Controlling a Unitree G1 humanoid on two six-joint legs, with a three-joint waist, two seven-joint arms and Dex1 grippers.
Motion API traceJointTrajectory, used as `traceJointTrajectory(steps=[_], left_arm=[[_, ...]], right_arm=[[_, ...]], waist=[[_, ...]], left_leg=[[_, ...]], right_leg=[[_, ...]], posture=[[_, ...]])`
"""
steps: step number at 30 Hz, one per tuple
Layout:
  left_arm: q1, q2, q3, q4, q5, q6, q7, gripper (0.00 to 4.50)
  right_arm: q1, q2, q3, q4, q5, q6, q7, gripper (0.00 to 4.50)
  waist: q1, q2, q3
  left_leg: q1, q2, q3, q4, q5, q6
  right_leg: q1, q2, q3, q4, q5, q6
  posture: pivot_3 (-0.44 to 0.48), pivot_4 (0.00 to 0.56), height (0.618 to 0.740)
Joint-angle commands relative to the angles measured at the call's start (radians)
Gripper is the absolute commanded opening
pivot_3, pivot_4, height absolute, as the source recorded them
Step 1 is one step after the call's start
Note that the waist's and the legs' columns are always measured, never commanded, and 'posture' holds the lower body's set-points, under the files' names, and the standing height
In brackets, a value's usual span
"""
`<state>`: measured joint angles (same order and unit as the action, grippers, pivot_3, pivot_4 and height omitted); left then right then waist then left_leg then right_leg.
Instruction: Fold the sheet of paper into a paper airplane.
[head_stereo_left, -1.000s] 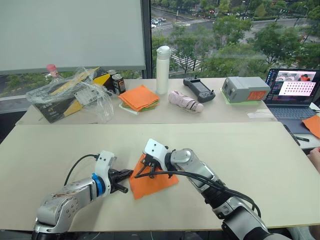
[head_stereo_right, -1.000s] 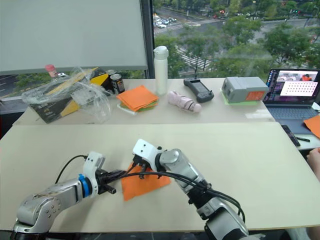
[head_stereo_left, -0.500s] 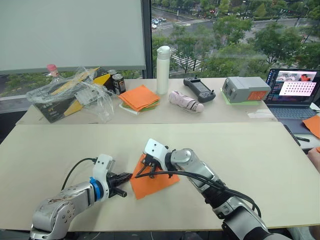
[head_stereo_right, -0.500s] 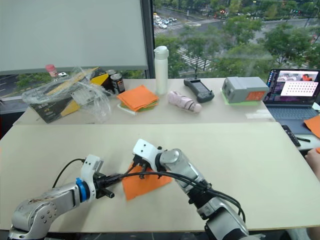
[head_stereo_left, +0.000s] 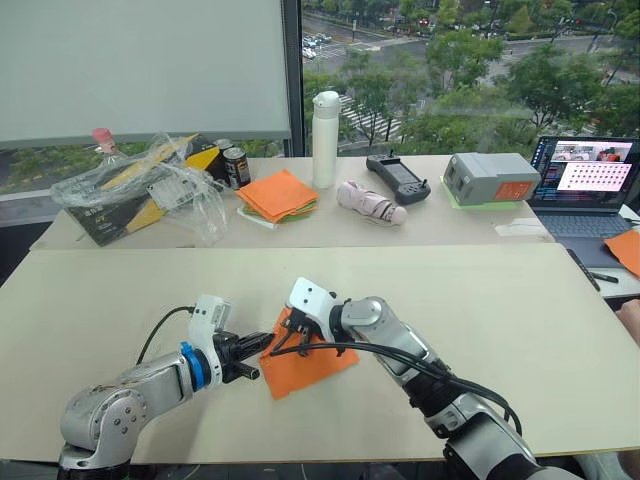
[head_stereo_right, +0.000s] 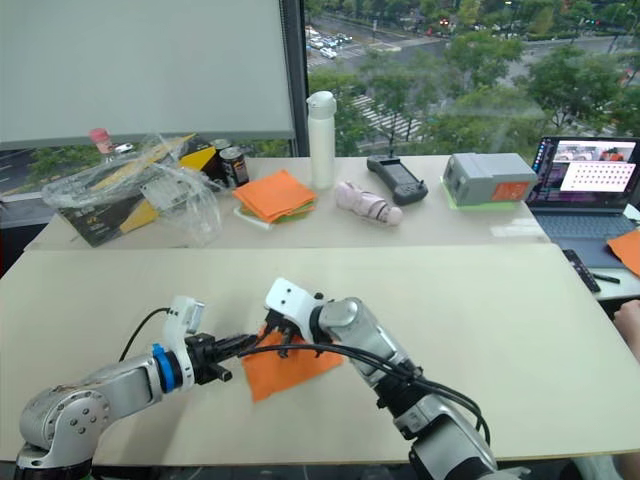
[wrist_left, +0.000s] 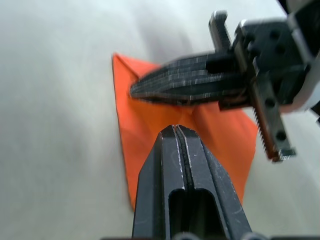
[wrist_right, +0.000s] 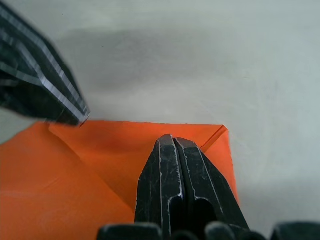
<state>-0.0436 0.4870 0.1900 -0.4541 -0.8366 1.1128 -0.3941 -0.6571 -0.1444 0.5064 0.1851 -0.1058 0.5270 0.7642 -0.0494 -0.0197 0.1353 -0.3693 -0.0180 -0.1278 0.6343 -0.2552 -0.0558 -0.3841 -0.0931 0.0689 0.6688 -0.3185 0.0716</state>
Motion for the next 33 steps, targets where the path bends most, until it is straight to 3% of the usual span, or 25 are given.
traceJointTrajectory(steps=[1,10,16,23,33], left_arm=[[0.026,0.027,-0.045,0.004,0.050,-0.022,-0.008,0.02],[0.018,0.038,-0.111,0.106,0.141,-0.097,-0.039,0.02],[0.017,0.034,-0.135,0.117,0.144,-0.104,-0.045,0.02],[0.014,0.024,-0.137,0.125,0.139,-0.105,-0.046,0.02],[0.012,0.014,-0.148,0.136,0.146,-0.113,-0.047,0.02]], right_arm=[[0.033,-0.003,0.043,0.048,-0.018,0.054,0.012,0.00],[0.025,-0.008,-0.006,0.003,0.007,0.094,0.005,0.00],[-0.008,-0.039,-0.117,-0.120,0.088,0.194,0.027,0.00],[-0.062,-0.189,-0.201,-0.189,0.153,0.221,0.095,0.00],[-0.059,-0.354,-0.111,-0.087,0.081,0.025,0.190,0.00]], waist=[[0.000,0.000,0.000],[0.005,0.000,0.000],[0.012,0.001,0.000],[0.011,0.001,0.001],[0.012,0.001,0.002]], left_leg=[[0.000,0.000,0.000,0.000,0.000,0.000],[0.001,0.000,0.000,-0.001,0.000,0.000],[0.000,-0.001,-0.001,-0.001,0.000,0.000],[-0.001,-0.002,0.000,-0.001,0.000,0.000],[-0.002,-0.002,0.000,-0.001,0.000,0.000]], right_leg=[[0.000,0.000,0.000,0.000,0.000,0.000],[0.002,0.000,0.000,-0.002,0.001,-0.001],[0.002,-0.001,-0.001,-0.003,0.001,-0.001],[0.001,-0.001,-0.001,-0.003,0.001,-0.001],[0.001,-0.002,-0.001,-0.004,0.001,-0.001]], posture=[[0.000,0.150,0.740],[0.000,0.150,0.740],[0.000,0.150,0.740],[0.000,0.150,0.740],[0.000,0.150,0.740]])
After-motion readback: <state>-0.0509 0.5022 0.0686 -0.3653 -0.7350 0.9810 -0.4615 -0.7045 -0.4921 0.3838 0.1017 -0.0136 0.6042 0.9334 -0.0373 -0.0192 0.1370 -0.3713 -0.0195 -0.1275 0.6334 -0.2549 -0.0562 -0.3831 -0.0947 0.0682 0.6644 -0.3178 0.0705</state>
